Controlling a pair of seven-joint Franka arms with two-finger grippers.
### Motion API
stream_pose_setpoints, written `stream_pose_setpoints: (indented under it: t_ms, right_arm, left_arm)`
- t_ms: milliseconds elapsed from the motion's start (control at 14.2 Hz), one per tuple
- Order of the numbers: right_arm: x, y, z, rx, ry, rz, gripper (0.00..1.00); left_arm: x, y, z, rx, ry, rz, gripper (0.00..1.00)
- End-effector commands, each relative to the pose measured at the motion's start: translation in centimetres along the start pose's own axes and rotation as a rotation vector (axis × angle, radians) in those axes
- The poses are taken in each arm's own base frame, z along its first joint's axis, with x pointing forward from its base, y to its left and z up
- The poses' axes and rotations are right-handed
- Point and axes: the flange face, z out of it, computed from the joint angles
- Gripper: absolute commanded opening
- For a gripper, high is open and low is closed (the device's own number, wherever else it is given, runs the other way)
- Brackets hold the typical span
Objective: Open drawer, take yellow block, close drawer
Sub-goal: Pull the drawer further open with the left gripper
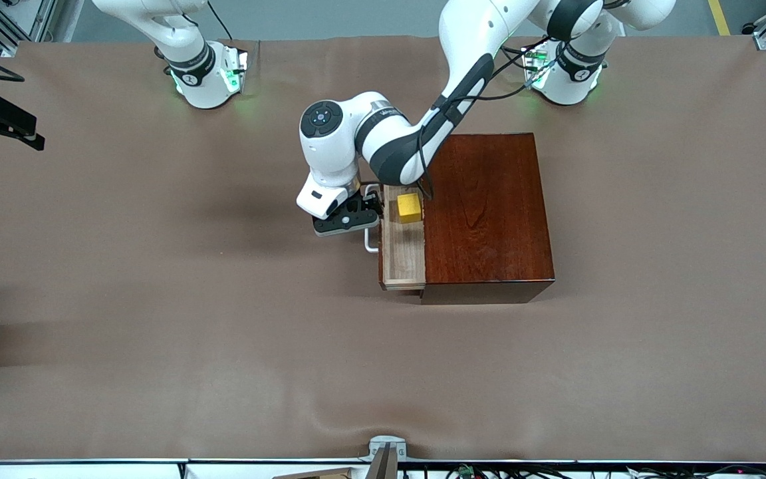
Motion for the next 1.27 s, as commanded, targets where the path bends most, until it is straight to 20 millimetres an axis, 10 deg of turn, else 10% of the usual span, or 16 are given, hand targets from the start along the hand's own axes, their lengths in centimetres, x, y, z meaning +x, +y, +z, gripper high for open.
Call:
stream_pose_setpoints:
  t_ms: [0, 707, 1201]
  right_arm:
    - [-0.1, 0.9, -0.2, -0.019, 0.006, 0.009, 1.00]
    - [1.5, 4.9, 2.2, -0.013, -0.016, 0.078, 1.00]
    - [3.8, 6.0, 4.7, -0.086, -0.032, 0.083, 1.00]
  left_arm:
    - [-1.1, 3.0, 0.5, -0.144, 0.006, -0.028, 1.00]
    - [-1.2, 3.4, -1.3, -0.185, -0.002, -0.039, 1.00]
    - [0.8, 0.5, -9.5, -0.105, -0.015, -0.064, 1.00]
